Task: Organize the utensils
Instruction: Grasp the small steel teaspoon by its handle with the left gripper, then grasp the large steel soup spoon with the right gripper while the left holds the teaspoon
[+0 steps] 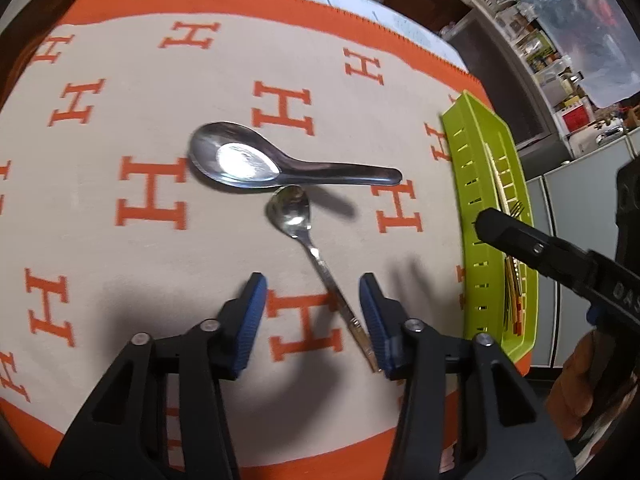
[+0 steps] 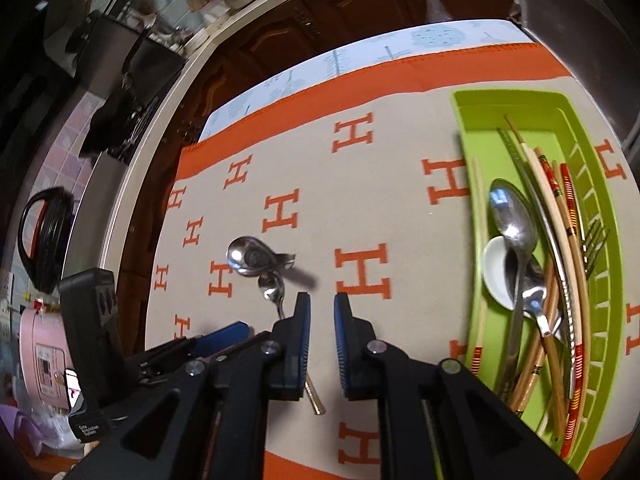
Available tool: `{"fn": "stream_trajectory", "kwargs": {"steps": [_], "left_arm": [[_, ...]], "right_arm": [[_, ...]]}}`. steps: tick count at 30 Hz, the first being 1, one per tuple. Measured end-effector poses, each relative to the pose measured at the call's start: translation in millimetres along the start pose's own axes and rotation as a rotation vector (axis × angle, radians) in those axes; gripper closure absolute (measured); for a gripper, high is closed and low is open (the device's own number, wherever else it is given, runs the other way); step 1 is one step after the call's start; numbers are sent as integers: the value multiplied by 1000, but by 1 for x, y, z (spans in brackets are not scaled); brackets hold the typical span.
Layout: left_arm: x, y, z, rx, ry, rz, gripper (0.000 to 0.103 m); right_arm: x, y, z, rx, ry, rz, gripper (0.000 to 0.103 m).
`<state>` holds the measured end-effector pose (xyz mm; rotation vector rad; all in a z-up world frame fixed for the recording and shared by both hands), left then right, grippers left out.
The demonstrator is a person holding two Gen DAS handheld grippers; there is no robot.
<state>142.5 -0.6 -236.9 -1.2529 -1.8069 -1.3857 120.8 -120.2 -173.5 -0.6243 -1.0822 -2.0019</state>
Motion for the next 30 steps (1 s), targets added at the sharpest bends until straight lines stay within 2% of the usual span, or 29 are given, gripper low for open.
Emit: {"fn": "stream_trajectory", "kwargs": {"steps": [4,10,11,12,15,19,27,29,30], "left_arm": [[-18,-1,-12,-34,77,52,73],[-30,-2,-31,-148,190,42,75],[-32,-2,-33,-173,211,34,78],[-33,-1,-34,-197,233,21,92],[-32,0,-31,-178,214,11,102],[-26,-2,-16,-84,143,15,102],[1,-4,24,4,133,-28,102],[10,-3,35,25,127,-42,102],[13,-2,39,36,123,-48,102]], "right_arm": [[6,2,-9,-34,0,-26,91],[15,-1,-18,-64,6,-53,91],[16,-2,-20,-70,4,-56,91],[16,-3,-21,-74,3,-56,91],[15,-7,-24,-83,6,-52,91],[13,-10,-21,-56,13,-34,91],[-1,-1,13,66,36,-5,91],[-12,1,23,78,44,14,77],[-17,1,25,75,45,16,75]]}}
Point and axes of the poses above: each gripper's, at about its wrist camera, not at the fingertips, and x roughly against the way its jaws point, z to its left, y to its top, the point moved 7 cm from there along -x, roughly the way its jaws point, and after that the axes turned 14 degrees about -z, right-handed, at the moved point
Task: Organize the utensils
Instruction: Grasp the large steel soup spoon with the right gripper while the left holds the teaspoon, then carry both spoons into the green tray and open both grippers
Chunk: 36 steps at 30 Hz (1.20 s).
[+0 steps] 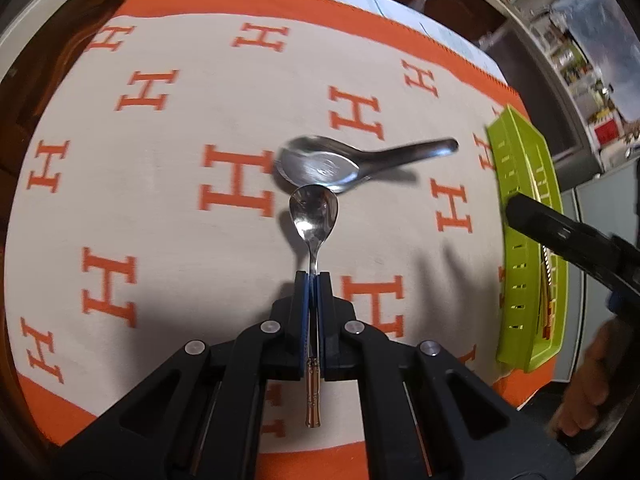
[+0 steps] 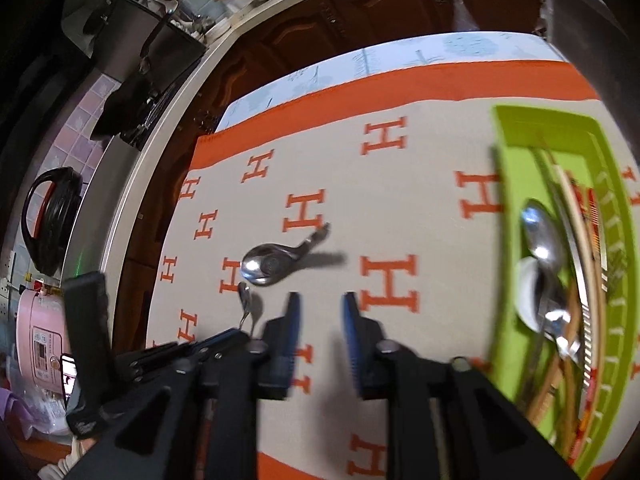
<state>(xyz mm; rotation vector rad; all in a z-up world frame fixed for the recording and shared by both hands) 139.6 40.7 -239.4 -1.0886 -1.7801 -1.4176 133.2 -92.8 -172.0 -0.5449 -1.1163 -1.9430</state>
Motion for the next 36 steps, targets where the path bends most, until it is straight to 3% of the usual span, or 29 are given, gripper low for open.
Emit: {"fn": "stream_trajectory", "kwargs": {"steps": [5,12,15,20,28,36], "left_arm": [[16,1,17,18,-13,-17,102],[28,7,33,33,-18,-47,102],[29,10,38,44,-19,-55,102],[23,10,42,54,-18,-51,102],[30,14,40,35,-11,-79,102],[50,11,16,-22,-49,-101,102]], "right_arm": [[-42,3,7,-78,20,21,74],[-72,6,8,-184,31,-34,74],[-82,2,9,-185,21,-52,91],[-89,1,6,-194,17,-93,98],[-58,7,16,-120,32,-140,100],[13,-2,-6,-81,-14,-171,100]]}}
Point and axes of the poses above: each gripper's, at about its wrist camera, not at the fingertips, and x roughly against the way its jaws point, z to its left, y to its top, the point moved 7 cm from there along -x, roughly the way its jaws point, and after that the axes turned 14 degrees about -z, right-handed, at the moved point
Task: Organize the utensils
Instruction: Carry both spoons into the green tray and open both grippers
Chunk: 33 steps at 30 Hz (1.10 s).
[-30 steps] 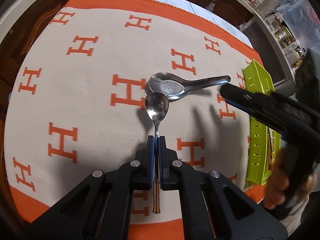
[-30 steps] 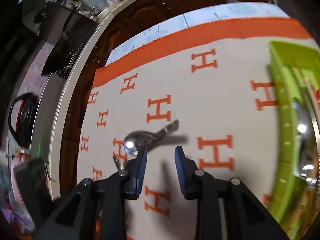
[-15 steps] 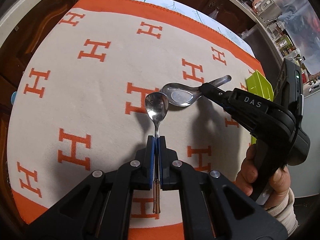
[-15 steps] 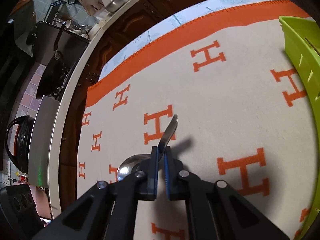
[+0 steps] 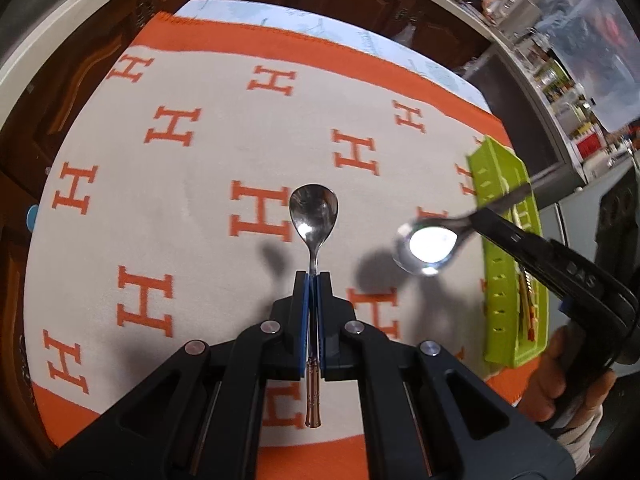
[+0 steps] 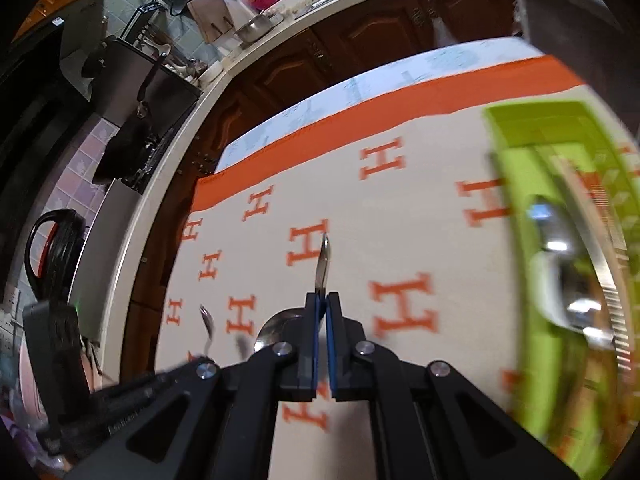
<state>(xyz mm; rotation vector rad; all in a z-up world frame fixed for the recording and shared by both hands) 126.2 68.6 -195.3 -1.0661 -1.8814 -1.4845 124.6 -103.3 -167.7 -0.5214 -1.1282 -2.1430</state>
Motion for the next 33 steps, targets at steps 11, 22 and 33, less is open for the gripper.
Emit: {"fn": "stream_trajectory", "kwargs": {"steps": [11,22,33], "left_arm": [[22,3,-110,-165,-117,1,102],[4,26,-253,-320,-193,4,102],[-76,3,-287,-306,-162,124,102]], "right_arm": [[140,41,-63,142,-197,-104,100],[190,106,-73,378,-299,-172,100],[94,58,-127,471,-309,204,100]]}}
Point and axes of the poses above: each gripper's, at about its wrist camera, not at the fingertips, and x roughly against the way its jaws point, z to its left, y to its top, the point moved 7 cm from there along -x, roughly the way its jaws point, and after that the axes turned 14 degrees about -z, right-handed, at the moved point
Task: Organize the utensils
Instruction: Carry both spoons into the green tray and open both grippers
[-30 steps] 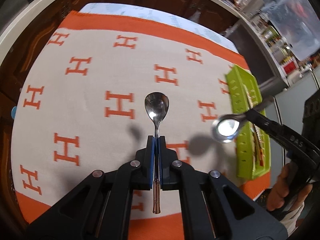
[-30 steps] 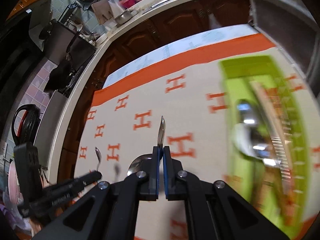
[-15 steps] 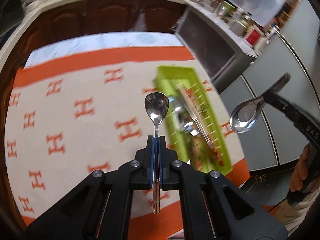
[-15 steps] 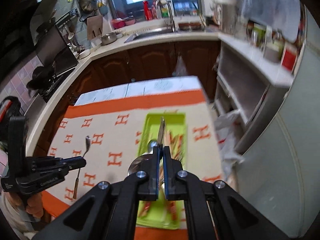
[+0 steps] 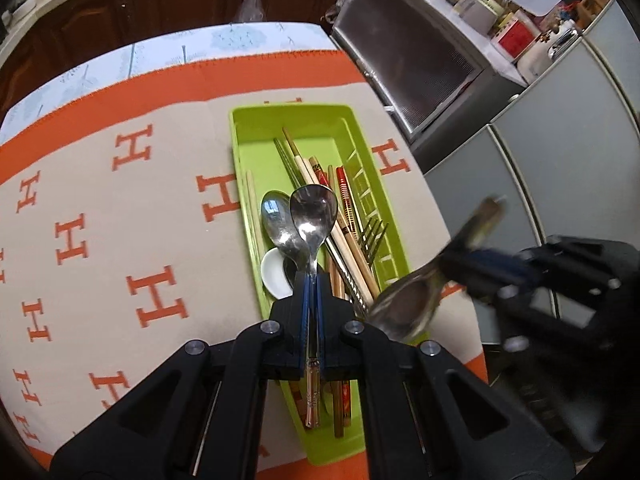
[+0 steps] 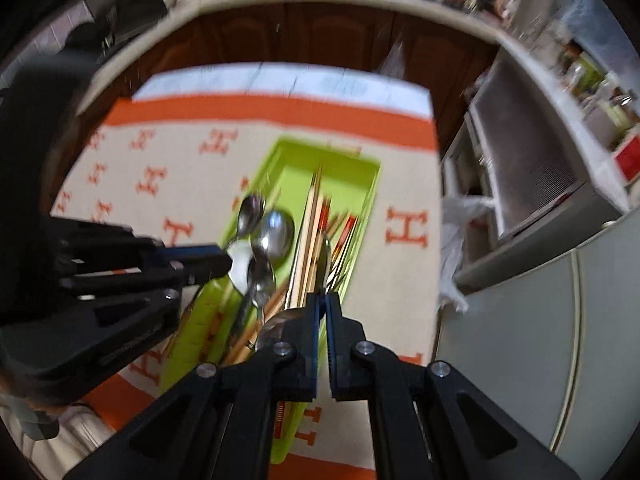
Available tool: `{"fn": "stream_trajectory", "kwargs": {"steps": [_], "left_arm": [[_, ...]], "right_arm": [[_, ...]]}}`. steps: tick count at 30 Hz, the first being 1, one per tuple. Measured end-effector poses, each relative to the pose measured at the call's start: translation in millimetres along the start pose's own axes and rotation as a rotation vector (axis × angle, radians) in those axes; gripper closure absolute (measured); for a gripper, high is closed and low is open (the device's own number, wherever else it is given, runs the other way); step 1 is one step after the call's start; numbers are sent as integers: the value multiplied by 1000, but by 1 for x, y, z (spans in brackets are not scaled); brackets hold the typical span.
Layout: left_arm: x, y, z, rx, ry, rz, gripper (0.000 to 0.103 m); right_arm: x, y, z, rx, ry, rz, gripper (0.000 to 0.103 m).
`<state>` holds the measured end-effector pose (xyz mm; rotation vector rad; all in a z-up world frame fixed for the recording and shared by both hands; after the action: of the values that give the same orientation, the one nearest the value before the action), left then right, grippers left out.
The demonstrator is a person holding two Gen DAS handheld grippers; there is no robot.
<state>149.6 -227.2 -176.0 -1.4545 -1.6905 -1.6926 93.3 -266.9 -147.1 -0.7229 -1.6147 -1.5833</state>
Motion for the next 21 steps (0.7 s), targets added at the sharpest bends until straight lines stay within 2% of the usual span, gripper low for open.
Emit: {"fn": "stream_trajectory", "kwargs": {"steps": [4,9,12,14,19,21], "left_arm": [[-10,-1,3,-11,16,-7,102],[-8,4,9,-26,31,-30,101],[-1,6,10,-48,39,-40,100],[5,7,11,-57,43,-44,97],[14,2,15,-59,54,-42,80],[18,-1,17,-62,62,-42,79]], "right_arm": [[-25,-11,2,-24,45,52,98],[-37,-5,-3,-128,85,41,97],[-41,-1,-10,-180,83,33,92],[-39,1,-12,-201,91,17,89],[-33,5,-14,-228,101,-23,89],[-30,5,-12,-235,101,-33,89]]}}
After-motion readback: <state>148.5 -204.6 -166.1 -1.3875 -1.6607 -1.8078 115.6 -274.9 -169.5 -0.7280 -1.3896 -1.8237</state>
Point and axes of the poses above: each gripper's, at about its wrist camera, not at the fingertips, and x roughly against the way its jaws point, z to its left, y to its top, the point moved 7 cm from there along -x, roughly the way its jaws point, and after that the axes turned 14 degrees about -z, right-handed, at the moved point
